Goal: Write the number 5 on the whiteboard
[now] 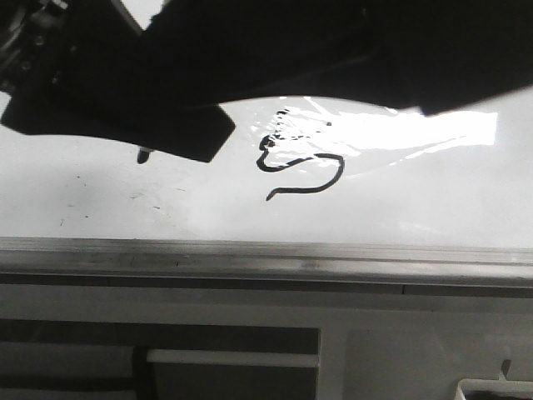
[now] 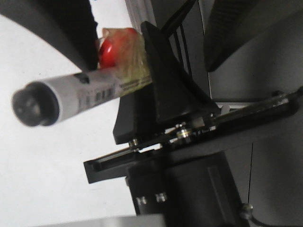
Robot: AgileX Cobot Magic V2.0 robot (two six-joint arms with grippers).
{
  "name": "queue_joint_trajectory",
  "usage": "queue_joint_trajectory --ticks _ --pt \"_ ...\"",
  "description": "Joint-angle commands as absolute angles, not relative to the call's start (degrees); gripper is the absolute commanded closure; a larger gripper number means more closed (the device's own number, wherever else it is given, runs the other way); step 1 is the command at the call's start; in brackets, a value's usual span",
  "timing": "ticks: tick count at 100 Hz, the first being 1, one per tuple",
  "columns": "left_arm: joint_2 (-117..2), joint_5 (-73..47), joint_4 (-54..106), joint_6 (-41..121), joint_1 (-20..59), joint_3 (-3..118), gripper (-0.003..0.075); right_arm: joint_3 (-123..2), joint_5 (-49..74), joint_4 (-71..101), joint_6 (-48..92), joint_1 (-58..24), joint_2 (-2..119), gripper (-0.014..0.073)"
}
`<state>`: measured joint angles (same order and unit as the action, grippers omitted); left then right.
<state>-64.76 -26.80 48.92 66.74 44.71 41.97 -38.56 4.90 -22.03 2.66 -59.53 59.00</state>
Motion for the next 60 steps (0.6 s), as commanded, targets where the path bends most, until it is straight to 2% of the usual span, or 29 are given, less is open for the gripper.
queue_joint_trajectory --ticks 1,24,60 --pt "-63.71 -22.89 51.66 65.59 44.59 43.96 0.0741 -40.07 1.94 -22.45 3.15 -59.69 58.37 0.0162" --pt "-63.71 -22.89 52.98 65.49 44.59 43.96 0.0741 -40.07 2.46 -22.45 3.15 -59.69 55.60 0.0162" --pt "-63.71 -21.23 56.47 65.35 44.59 43.85 0.0741 -40.07 12.53 -22.45 3.15 -59.69 49.50 0.0181"
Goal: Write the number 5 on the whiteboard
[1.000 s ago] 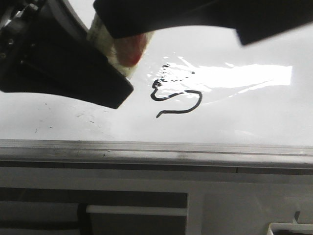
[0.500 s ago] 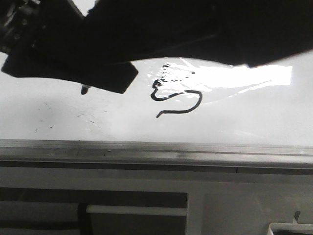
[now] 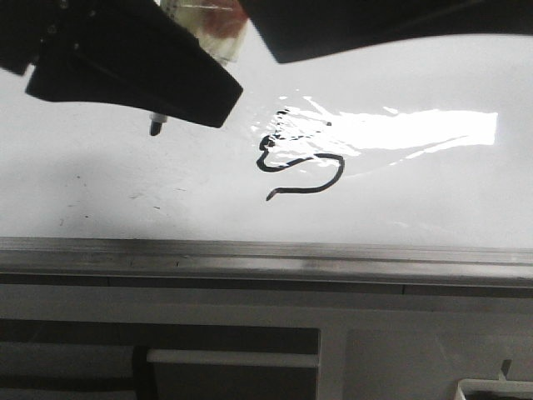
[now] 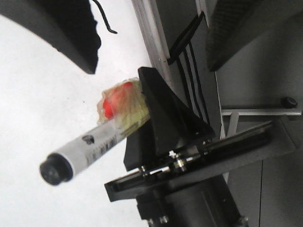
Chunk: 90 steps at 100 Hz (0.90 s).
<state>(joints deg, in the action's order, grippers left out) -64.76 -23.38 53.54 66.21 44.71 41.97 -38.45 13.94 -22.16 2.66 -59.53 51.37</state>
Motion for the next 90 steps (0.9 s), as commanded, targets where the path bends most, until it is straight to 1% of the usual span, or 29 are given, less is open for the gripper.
queue_joint_trajectory --ticks 1,8,20,26,29,34,37,56,76,90 --pt "-63.71 -20.92 56.62 65.35 44.59 43.73 0.0741 -40.07 12.64 -22.45 3.15 -59.69 49.28 0.0185" --pt "-63.71 -19.13 57.93 63.92 44.59 43.35 0.0741 -40.07 13.97 -22.45 3.15 -59.69 48.15 0.0246" --pt "-63.71 -13.80 58.97 60.51 44.59 42.09 0.0741 -40.07 16.67 -22.45 1.09 -59.15 46.31 0.0423" --pt "-63.71 -10.77 61.21 59.27 44.59 41.08 0.0741 -40.07 18.20 -22.45 -0.35 -57.95 45.38 0.0531" --pt "-63.71 -9.66 62.09 58.96 44.59 40.71 0.0741 -40.07 18.69 -22.45 -0.35 -57.54 44.92 0.0563" --pt "-63.71 -8.01 64.06 58.86 44.59 40.14 0.0741 -40.07 19.04 -22.45 -0.35 -56.35 44.35 0.0641" --pt "-63.71 -7.05 65.49 58.86 44.59 39.82 0.0741 -40.07 19.04 -22.45 -0.35 -55.74 44.10 0.0665" --pt "-63.71 -1.70 73.35 58.83 44.59 37.97 0.0741 -40.07 18.67 -22.45 -1.73 -52.76 43.49 0.0655" --pt "-64.05 2.37 78.27 58.83 44.59 36.25 0.0741 -40.07 18.67 -22.45 -1.82 -52.62 43.49 0.0655" --pt "-66.76 2.31 82.30 58.83 44.59 36.25 0.0741 -40.07 18.67 -22.45 -1.82 -52.62 43.49 0.0655"
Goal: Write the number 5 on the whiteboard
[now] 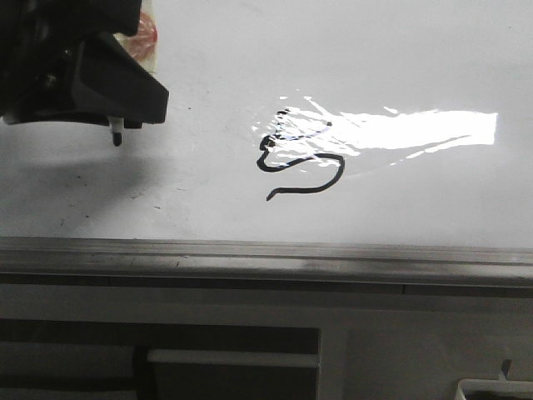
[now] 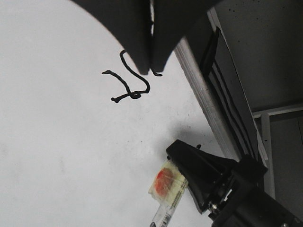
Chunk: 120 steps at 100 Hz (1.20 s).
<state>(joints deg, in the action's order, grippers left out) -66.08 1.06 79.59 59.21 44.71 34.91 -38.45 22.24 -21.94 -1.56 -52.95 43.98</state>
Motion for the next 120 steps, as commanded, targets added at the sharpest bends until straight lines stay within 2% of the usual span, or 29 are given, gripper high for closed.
queue_joint_trajectory --ticks 1,60,120 --pt "-66.94 2.19 82.54 58.83 44.59 36.25 0.0741 -40.07 18.67 -22.45 -1.82 -52.62 43.49 0.0655" --pt "-75.74 4.95 87.42 58.61 46.53 36.35 0.0741 -40.07 18.67 -22.33 -2.93 -52.62 43.49 0.0655" --pt "-76.73 4.75 89.71 58.61 46.34 36.47 0.0741 -40.07 14.34 -22.33 -2.93 -52.62 43.49 0.0657"
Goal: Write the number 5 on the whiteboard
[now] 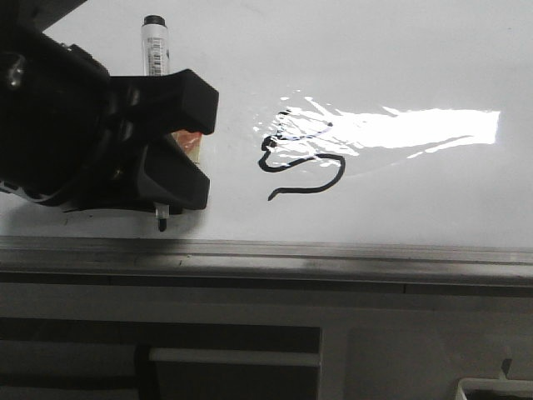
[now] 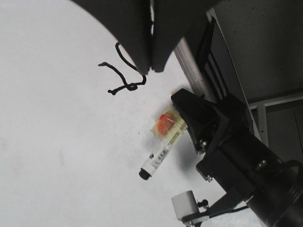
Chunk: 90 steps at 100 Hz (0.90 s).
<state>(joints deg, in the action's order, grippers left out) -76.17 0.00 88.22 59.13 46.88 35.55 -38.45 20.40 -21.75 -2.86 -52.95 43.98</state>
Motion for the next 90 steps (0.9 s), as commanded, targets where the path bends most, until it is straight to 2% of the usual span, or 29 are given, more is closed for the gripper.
queue_joint_trajectory --ticks 1,90 --pt "-76.73 4.75 89.82 58.61 46.34 36.47 0.0741 -40.07 14.06 -22.33 -2.93 -52.62 43.49 0.0657" --pt "-76.73 5.72 90.74 58.61 46.34 36.47 0.0741 -40.07 12.93 -22.33 -2.93 -52.62 43.49 0.0657"
